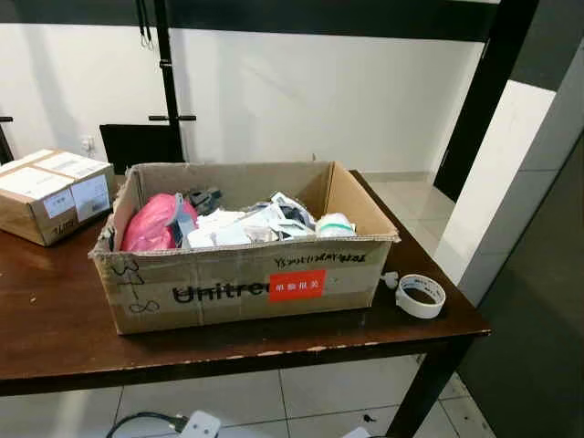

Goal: Picking trash to rubbish bin

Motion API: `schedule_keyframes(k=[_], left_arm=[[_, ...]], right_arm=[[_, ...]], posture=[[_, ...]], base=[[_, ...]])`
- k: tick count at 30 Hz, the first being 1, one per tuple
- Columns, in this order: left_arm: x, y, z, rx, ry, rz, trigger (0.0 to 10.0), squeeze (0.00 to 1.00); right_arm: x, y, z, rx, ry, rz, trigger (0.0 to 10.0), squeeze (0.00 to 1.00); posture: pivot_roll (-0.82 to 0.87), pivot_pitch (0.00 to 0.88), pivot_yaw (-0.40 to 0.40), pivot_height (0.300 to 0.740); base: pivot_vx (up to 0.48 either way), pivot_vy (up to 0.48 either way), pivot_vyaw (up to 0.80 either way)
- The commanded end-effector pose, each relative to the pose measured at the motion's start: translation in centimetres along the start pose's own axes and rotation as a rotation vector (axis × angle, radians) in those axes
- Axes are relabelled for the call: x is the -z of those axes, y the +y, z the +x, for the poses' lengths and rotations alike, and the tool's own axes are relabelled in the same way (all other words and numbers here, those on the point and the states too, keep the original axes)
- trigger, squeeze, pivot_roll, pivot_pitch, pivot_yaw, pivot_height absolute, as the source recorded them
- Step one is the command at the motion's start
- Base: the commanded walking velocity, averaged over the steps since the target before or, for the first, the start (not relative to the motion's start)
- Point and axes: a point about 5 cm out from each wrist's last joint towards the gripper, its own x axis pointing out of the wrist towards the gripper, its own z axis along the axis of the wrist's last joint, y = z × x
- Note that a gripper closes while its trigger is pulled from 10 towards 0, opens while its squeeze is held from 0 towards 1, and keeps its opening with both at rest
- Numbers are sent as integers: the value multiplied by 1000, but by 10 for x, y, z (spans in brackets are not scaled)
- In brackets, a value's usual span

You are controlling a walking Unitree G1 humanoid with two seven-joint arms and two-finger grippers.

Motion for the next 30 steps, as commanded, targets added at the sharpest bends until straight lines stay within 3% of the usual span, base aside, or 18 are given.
schedule_keyframes(k=[1, 2, 3, 5, 6, 8, 10, 13, 17, 30], left_arm=[[7, 8, -3, -52, -25, -66, 10000, 0], [12, 15, -5, -95, -51, -162, 10000, 0], [12, 15, -5, -95, -51, -162, 10000, 0], [16, 22, -7, -158, -48, -149, 10000, 0], [18, 36, -10, -317, -43, -85, 10000, 0], [15, 43, -13, -398, -74, -62, 10000, 0], [13, 45, -13, -409, -92, -64, 10000, 0], [10, 39, -10, -331, -91, -206, 10000, 0], [9, 37, -9, -337, -89, -141, 10000, 0], [10, 38, -8, -356, -62, -135, 10000, 0]], right_arm=[[7, -3, -2, 24, 19, 17, 10000, 0], [11, -5, -2, 31, 27, 30, 10000, 0], [11, -5, -2, 31, 27, 30, 10000, 0], [16, -6, -3, 45, 41, 71, 10000, 0], [20, -10, -5, 77, 40, 161, 10000, 0], [22, -12, -6, 100, 33, 216, 10000, 0], [22, -12, -6, 107, 31, 228, 10000, 0], [21, -12, -6, 123, -22, 318, 10000, 0], [22, -10, -5, 88, 6, 279, 10000, 0], [20, -15, -6, 134, 33, 283, 10000, 0]], posture=[[37, 21, -39, 740], [37, 16, -38, 740], [37, 16, -38, 740], [34, 11, -36, 740], [36, 9, -36, 740], [37, 7, -35, 740], [37, 7, -35, 740], [43, 0, -33, 740], [47, 0, -36, 740], [49, 0, -42, 740]], base=[[0, 0, 0], [0, 0, 0], [0, 0, 0], [0, 0, 0], [0, 0, 0], [0, 0, 0], [0, 0, 0], [0, 0, 0], [0, 0, 0], [0, 0, 0]])
